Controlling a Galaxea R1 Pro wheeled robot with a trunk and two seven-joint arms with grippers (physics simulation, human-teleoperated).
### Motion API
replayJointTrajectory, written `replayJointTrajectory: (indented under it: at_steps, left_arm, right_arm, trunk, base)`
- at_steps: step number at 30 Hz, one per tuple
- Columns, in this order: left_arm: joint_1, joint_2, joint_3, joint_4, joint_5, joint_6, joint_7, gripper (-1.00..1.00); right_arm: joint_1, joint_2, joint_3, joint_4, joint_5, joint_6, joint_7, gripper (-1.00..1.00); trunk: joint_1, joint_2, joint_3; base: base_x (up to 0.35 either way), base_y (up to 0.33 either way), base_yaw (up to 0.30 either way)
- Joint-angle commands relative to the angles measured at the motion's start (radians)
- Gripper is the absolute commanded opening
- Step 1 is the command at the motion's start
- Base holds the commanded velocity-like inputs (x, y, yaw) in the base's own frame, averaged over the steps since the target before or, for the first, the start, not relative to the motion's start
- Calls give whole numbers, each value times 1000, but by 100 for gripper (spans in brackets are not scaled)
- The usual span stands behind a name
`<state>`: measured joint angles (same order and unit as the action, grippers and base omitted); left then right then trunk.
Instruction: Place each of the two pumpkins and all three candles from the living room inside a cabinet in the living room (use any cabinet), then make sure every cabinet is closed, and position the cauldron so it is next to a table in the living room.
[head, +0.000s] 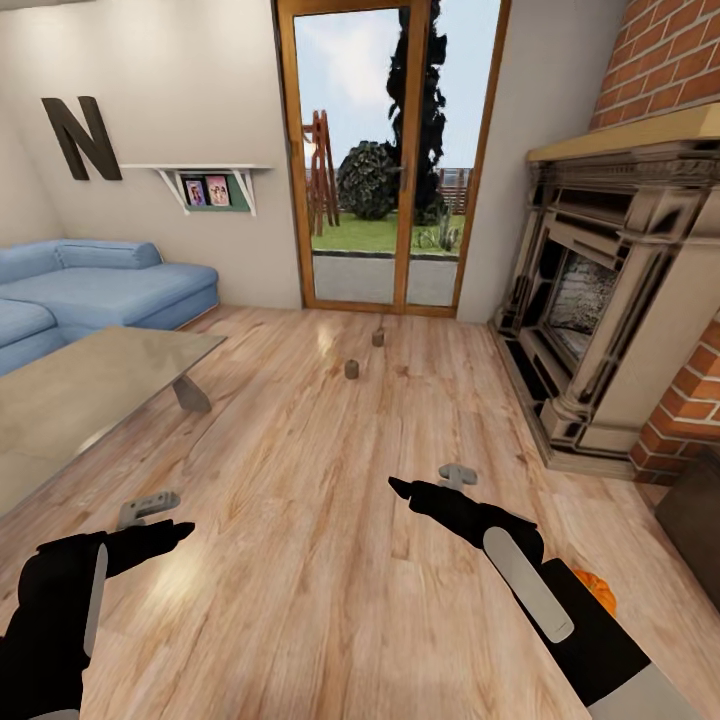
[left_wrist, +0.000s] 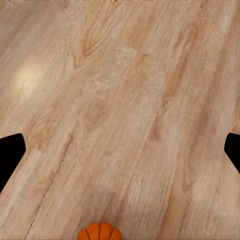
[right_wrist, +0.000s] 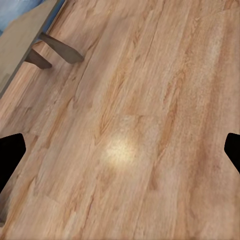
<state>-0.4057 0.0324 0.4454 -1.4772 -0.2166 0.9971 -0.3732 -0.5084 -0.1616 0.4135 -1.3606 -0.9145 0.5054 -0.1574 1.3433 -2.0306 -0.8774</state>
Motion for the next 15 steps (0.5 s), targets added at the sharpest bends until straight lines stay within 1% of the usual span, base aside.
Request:
replayJointTrajectory:
  at_steps: [1,4,6,12,15]
  left_arm:
    - [-1,0,1,-1,-10,3,-10,100]
    - [-1,0,1,-3,-7,3,-10,100]
    - [-1,0,4,-3,-5,3,-10,100]
    - [-1,0,12,-9,-5,3,-10,100]
    - [-1,0,14,-9,-5,3,-11,100]
  right_arm:
    - [-1,-1,2,-2,-11,1,-10,100]
    - [-1,-1,2,-2,-11,1,-10,100]
    - [-1,-1,2,-2,-11,1,-10,100]
    - [-1,-2,2,-1,-10,1,-10,100]
    - [-1,-2,2,-2,-10,1,-10,100]
  trunk:
    - [0,0,-1]
    - [0,0,-1]
    - [8,-14,-7]
    - [8,-14,-7]
    - [19,-35,-17]
  base:
    - [1,1,0]
    - [0,0,0]
    - [0,0,0]
    - [0,0,0]
    - [0,0,0]
